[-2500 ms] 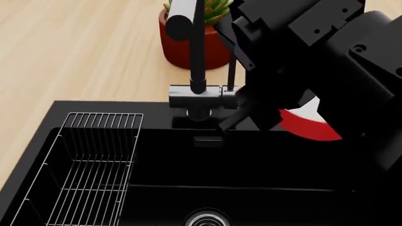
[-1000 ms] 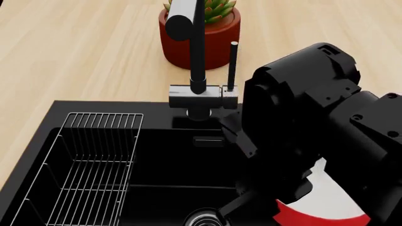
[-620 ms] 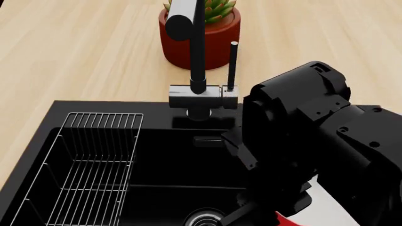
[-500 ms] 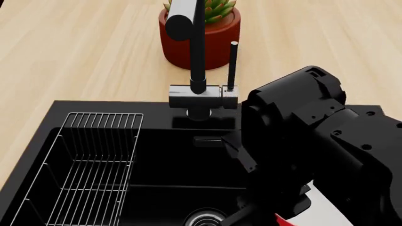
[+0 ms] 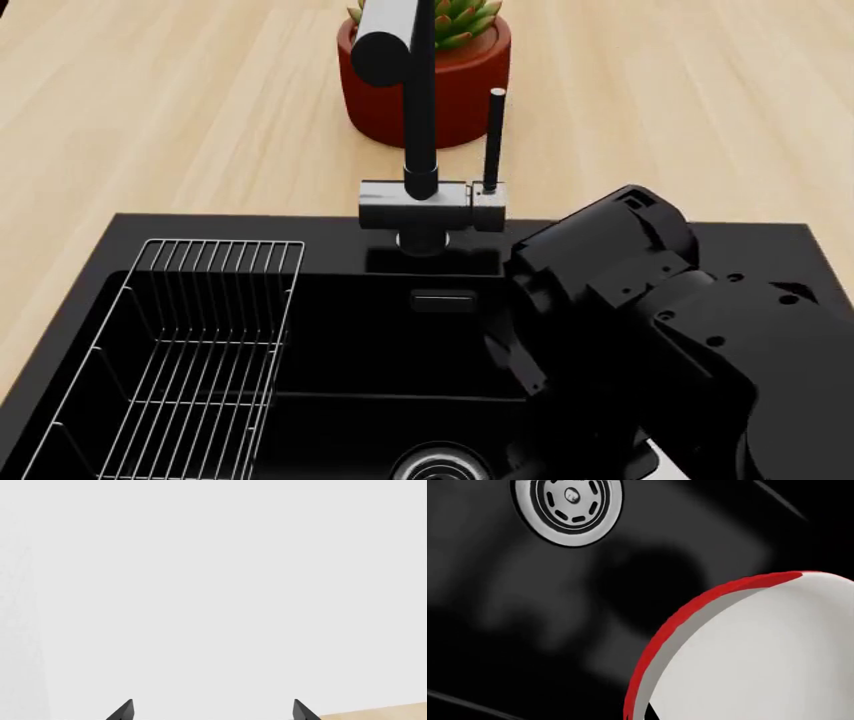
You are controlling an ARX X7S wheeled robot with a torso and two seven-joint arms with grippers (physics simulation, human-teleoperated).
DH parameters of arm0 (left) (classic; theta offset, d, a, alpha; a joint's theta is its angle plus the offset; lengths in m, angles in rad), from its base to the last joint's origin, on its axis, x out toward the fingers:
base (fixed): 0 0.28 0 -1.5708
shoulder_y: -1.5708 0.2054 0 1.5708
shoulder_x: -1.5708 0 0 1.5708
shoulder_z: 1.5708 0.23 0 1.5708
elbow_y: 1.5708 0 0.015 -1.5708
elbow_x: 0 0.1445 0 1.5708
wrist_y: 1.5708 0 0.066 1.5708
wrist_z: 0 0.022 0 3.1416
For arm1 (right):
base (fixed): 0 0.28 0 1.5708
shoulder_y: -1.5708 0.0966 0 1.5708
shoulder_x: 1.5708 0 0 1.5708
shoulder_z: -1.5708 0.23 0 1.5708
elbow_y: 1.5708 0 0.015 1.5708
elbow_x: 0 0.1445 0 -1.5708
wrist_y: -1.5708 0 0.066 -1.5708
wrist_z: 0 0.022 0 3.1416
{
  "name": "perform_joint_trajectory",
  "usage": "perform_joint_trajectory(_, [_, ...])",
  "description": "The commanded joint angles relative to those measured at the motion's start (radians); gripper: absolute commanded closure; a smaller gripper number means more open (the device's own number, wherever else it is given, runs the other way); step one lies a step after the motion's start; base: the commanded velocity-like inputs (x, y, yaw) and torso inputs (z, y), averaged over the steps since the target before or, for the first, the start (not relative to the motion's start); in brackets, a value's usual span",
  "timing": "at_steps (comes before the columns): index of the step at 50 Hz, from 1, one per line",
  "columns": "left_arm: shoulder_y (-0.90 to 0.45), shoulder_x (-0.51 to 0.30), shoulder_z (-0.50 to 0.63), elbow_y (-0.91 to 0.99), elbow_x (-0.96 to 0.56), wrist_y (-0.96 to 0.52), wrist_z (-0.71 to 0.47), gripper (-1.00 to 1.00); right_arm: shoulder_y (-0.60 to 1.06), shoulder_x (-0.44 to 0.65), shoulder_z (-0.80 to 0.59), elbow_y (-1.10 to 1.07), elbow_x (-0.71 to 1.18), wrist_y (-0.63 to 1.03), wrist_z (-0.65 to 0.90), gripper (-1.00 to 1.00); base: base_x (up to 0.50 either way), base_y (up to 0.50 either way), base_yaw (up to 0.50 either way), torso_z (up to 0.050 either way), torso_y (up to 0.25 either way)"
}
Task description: Move the fresh-baked cupcake off the tray onto the counter, and place the bowl used for mixing into the sink.
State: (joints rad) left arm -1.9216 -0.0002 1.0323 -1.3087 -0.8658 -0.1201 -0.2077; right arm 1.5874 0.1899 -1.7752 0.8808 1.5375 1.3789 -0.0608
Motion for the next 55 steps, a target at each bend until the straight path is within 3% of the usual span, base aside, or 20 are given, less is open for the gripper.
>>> perform_joint_trajectory(1, [0.000,0.000,-0.018,0.001,0.025,0.024,0.000,-1.00,-0.020,-0.002,-0.119,0.021,0.037,-0.021,-0.021,1.00,0.00,0.00,0.00,0.000,0.000])
perform_joint_trajectory(31, [0.004,-0.001,-0.038,0.001,0.042,0.025,0.004,-1.00,0.009,0.004,-0.110,0.011,0.073,0.018,0.008,1.00,0.00,0.00,0.00,0.000,0.001])
perform_joint_trajectory(32, [0.004,-0.001,-0.041,0.001,0.044,0.025,0.004,-1.00,0.010,0.002,-0.112,0.014,0.071,0.019,0.005,-1.00,0.00,0.00,0.00,0.000,0.000])
perform_joint_trajectory(55, [0.002,0.000,-0.025,0.001,0.030,0.025,0.002,-1.00,0.087,0.018,-0.086,-0.019,0.108,0.041,0.045,-1.00,0.00,0.00,0.00,0.000,0.000])
